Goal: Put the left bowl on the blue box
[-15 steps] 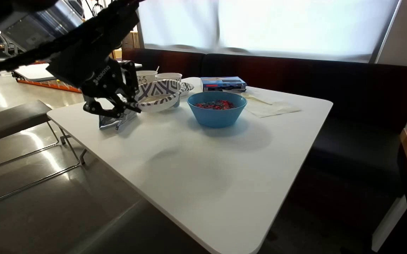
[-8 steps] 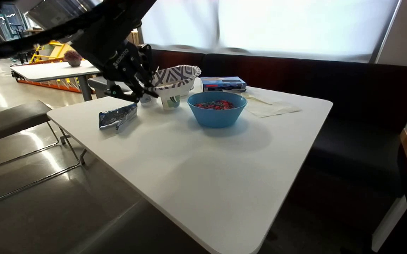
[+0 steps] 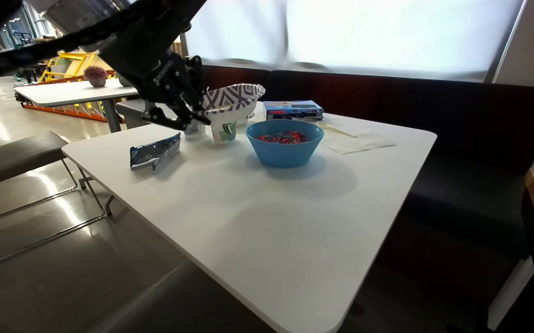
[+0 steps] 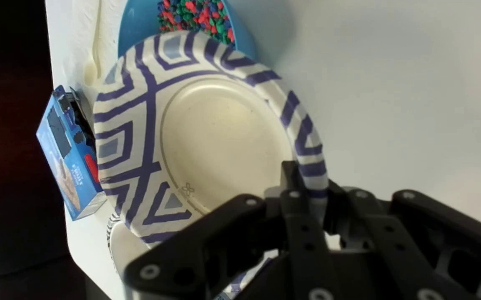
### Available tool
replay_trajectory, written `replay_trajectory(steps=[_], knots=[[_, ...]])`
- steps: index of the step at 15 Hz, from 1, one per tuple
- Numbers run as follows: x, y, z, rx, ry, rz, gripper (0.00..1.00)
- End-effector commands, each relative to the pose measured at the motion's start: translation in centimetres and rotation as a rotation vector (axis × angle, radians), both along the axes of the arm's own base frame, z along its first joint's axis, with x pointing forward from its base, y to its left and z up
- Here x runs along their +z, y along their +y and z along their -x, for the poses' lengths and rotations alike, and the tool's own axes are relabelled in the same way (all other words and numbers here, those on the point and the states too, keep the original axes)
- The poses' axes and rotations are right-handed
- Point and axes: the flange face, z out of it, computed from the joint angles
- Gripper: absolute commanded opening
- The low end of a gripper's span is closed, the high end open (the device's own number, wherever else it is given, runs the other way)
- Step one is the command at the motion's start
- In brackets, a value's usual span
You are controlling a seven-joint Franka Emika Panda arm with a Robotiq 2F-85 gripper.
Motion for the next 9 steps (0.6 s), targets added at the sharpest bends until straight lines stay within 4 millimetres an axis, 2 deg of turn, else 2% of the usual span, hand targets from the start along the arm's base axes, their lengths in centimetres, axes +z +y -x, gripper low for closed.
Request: replay_trajectory(steps=[1, 3, 9], knots=[[2.2, -3.9, -2.0, 0.068, 0.034, -0.099, 0.02], [3.5, -6.8, -3.9, 0.079, 0.032, -0.154, 0.02], [6.2, -17.8, -8.9, -0.045, 0.029, -0.366, 0.02]])
